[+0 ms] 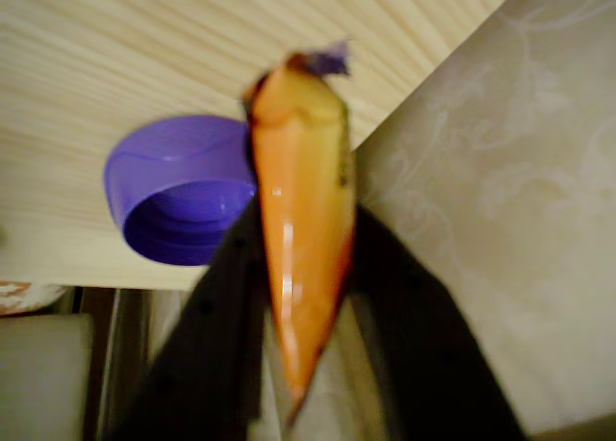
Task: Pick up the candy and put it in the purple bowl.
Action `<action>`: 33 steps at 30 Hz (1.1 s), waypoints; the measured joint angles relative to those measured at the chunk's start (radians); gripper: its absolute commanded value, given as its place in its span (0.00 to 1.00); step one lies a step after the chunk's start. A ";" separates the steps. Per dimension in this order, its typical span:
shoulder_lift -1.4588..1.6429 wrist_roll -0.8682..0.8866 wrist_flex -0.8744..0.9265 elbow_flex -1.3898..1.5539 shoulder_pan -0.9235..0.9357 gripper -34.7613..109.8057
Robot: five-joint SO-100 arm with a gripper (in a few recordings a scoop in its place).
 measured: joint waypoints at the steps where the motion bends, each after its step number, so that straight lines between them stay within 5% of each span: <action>1: -0.002 -0.006 0.000 -0.003 0.012 0.24; 33: -0.037 -0.146 0.118 -0.117 0.291 0.24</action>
